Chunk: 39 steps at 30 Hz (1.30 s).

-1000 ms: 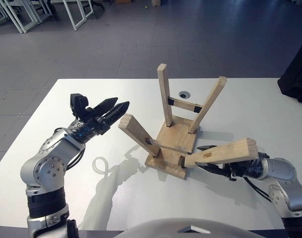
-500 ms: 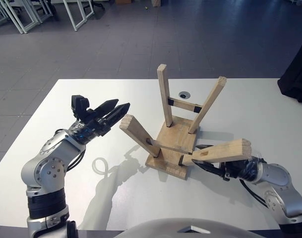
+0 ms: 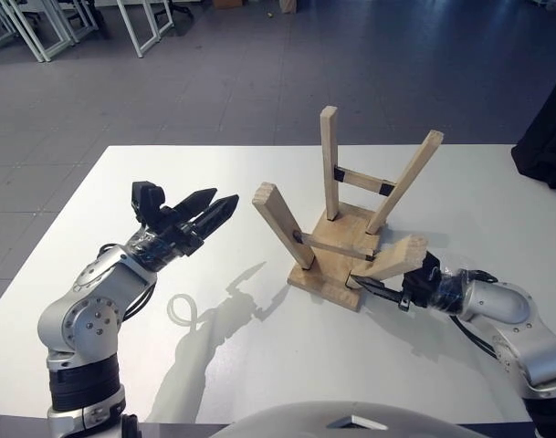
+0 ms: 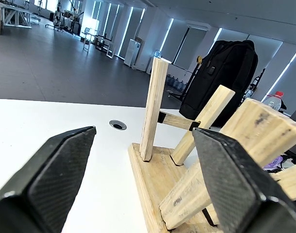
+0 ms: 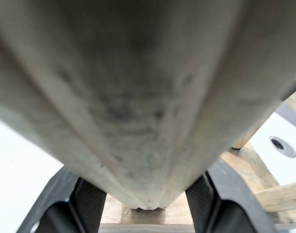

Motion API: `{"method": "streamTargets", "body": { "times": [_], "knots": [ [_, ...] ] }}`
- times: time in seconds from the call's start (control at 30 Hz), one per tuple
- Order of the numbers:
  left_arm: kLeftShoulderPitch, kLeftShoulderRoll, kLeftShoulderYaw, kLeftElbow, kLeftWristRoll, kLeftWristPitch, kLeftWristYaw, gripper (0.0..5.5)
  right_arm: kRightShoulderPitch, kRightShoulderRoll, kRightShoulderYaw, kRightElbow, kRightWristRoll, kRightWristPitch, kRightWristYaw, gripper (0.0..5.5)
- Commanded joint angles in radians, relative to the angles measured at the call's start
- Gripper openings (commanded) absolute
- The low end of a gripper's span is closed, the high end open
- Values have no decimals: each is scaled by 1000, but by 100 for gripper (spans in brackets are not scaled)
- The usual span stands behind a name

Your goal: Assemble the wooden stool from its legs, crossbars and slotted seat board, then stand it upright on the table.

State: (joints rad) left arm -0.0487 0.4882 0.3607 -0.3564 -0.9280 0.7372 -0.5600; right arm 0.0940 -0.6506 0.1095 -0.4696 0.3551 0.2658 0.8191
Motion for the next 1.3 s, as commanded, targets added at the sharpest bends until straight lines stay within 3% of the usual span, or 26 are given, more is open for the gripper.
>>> {"method": "streamTargets", "body": {
  "times": [0.03,0.27,0.43,0.6,0.73,0.83,0.93,1.03,1.1,1.17,1.3],
  "knots": [
    [16,-1,-2,-13,-2,-3,12,368,-7,-18,-2,12,70,111,36,202],
    [34,2,4,-31,14,-8,40,368,-24,-35,27,17,12,72,45,202],
    [23,15,44,-46,38,-11,125,368,-71,28,69,68,-32,75,-20,202],
    [-49,47,109,-201,-151,51,230,290,-98,75,55,177,-44,62,-60,202],
    [-320,109,111,-331,-399,16,486,225,-94,87,56,215,-52,42,-71,202],
    [-515,106,-31,-388,-431,23,700,183,-96,91,60,229,-54,34,-73,202],
    [-516,43,-370,-458,-156,110,819,183,-106,100,64,242,-57,30,-79,202],
    [-450,88,-829,-412,269,106,818,183,-108,106,70,244,-58,25,-83,202],
    [-422,84,-1004,-339,451,54,792,183,-111,109,73,249,-61,21,-84,202],
    [-411,80,-1052,-307,574,-11,779,183,-109,109,75,249,-61,19,-85,202],
    [-415,64,-1023,-307,868,-159,832,183,-101,107,74,244,-64,16,-89,202]
  ]
}}
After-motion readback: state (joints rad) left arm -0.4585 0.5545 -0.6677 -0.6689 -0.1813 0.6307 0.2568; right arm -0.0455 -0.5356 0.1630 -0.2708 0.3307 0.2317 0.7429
